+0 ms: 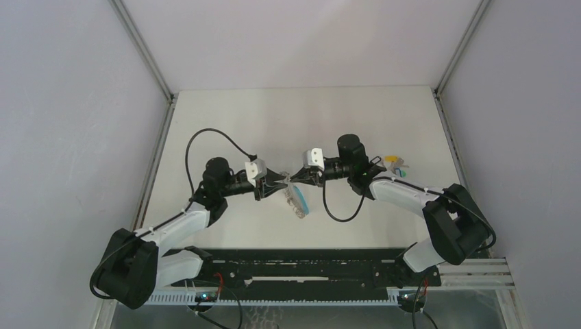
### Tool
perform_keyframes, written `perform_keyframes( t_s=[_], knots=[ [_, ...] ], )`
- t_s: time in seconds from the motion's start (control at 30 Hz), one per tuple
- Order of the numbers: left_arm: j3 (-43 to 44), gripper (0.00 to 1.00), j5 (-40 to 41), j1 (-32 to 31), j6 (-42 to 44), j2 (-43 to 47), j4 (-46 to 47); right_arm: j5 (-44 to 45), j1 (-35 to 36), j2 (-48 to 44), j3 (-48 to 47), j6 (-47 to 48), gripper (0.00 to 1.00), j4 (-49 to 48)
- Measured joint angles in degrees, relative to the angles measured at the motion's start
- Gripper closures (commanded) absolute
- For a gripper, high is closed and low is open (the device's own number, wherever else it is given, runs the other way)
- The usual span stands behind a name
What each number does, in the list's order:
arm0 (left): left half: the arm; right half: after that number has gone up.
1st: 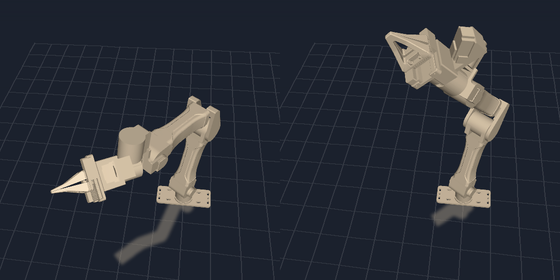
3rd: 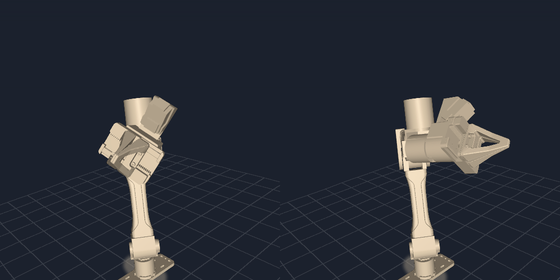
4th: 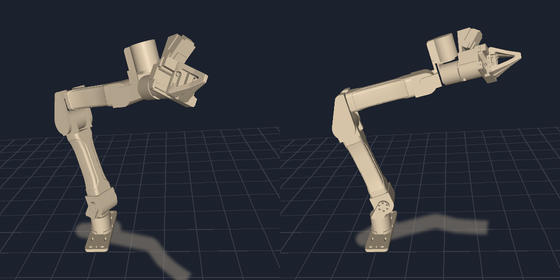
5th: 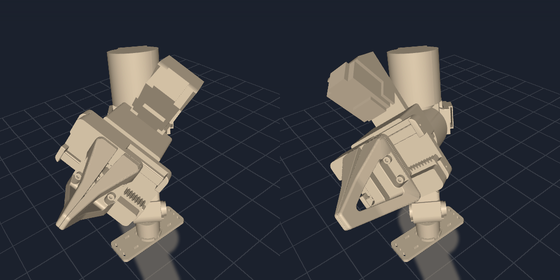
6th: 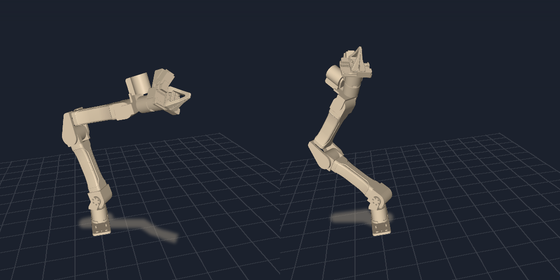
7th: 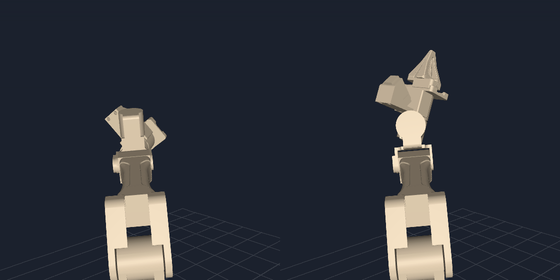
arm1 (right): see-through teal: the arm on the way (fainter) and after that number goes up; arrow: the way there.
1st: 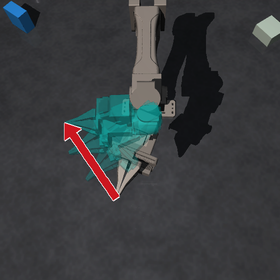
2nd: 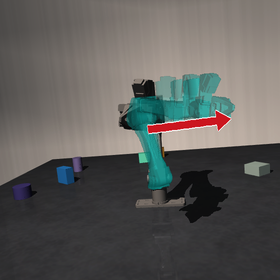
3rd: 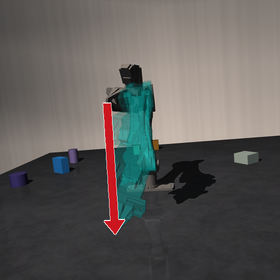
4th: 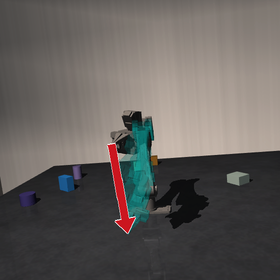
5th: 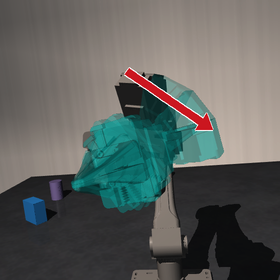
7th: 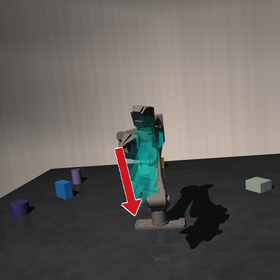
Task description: Put the keys on the keyring
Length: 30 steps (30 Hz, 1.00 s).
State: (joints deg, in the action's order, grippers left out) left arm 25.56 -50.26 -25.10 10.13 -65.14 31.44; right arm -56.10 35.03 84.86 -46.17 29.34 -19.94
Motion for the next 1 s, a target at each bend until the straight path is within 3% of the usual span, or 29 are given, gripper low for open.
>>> perform_keyframes(
  t_s=[0.27,0.7,1.0],
  knots=[
    [0.2,0.74,-0.2,-0.1,0.2,-0.5,-1.5,-0.2,0.1,0.0,0.0,0.0,1.00,0.0],
    [0.6,0.75,0.0,-1.2,1.0,-0.9,-2.7,-0.7,0.8,0.0,0.0,0.0,1.00,0.0],
    [2.0,0.99,0.0,-1.9,1.5,-0.9,-4.3,-0.6,1.1,0.2,0.0,0.0,1.00,0.1]
  ],
)
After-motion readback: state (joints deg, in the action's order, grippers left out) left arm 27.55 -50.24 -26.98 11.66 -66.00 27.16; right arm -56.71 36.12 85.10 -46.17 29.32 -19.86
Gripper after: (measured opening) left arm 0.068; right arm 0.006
